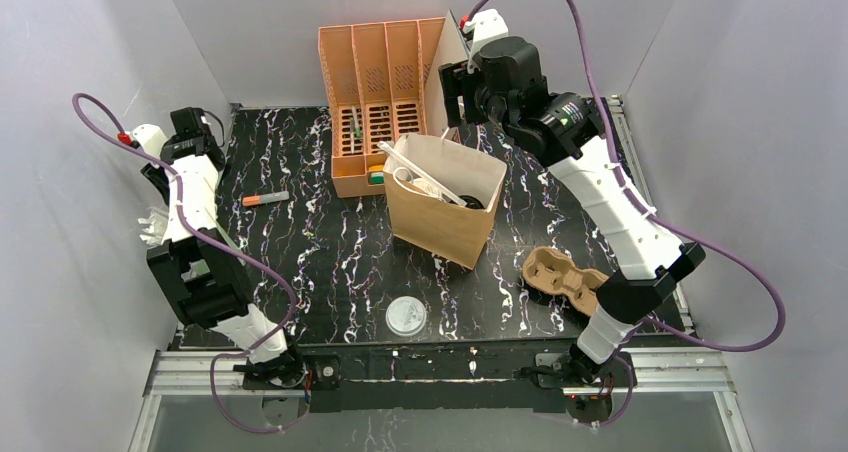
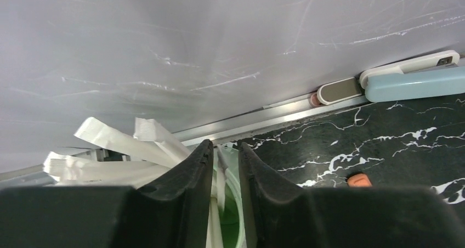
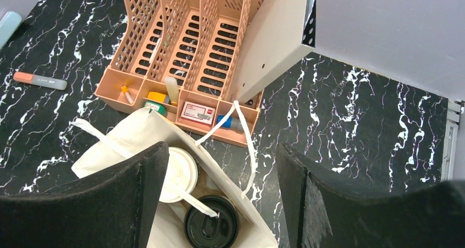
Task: Pack the takeout coffee
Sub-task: Pick up the straw from the storage cup.
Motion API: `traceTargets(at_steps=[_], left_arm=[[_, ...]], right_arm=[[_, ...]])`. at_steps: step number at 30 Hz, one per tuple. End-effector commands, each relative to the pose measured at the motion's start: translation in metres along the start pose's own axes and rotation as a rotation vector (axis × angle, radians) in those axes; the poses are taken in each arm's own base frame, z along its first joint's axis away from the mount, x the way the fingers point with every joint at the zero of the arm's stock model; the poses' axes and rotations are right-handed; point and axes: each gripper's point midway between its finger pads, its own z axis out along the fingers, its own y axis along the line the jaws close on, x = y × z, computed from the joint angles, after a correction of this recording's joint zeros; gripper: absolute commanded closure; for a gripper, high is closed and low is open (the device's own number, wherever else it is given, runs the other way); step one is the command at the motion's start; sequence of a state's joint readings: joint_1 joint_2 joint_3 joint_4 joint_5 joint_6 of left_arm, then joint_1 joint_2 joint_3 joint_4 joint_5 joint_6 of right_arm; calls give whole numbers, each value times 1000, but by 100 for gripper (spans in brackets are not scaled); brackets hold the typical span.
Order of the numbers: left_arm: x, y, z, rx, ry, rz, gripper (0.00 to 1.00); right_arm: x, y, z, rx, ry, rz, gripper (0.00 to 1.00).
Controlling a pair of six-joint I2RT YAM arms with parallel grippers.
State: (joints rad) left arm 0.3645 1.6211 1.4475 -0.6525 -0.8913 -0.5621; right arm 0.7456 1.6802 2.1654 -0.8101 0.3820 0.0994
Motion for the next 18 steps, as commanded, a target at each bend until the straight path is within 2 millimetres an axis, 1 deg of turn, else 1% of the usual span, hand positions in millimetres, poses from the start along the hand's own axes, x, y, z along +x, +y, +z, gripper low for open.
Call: traceTargets(at_steps=[1, 2, 3, 6, 8, 11, 12, 13, 14, 18], left_arm=[[-1, -2, 4, -2, -4, -29, 85], [0, -3, 5, 0, -1, -25, 94], [0, -3, 5, 2, 1, -24, 100], [-5, -7, -1, 38, 10, -53, 100], [-10, -12, -10, 87, 29, -103, 100], [-16, -23, -32, 174, 73, -186, 100], [-20, -23, -41, 197, 77, -213, 100], [-26, -24, -50, 225, 71, -238, 100], [-37, -22, -60, 251, 50, -268, 100], [-84, 2, -88, 272, -50, -343, 100]], right_arm=[[-26, -2, -11, -8, -83, 15, 20], [-27, -2, -12, -10, -87, 17, 20], [-27, -2, -12, -11, -89, 18, 20], [-24, -3, -12, -5, -82, 18, 20], [-23, -3, -13, -4, -80, 21, 20], [-23, -3, -12, -5, -83, 19, 20], [-24, -3, -12, -7, -84, 15, 20], [-25, -3, -12, -7, -85, 11, 20], [-24, -3, -13, -5, -85, 9, 20], [-24, -3, -13, -8, -84, 6, 20]])
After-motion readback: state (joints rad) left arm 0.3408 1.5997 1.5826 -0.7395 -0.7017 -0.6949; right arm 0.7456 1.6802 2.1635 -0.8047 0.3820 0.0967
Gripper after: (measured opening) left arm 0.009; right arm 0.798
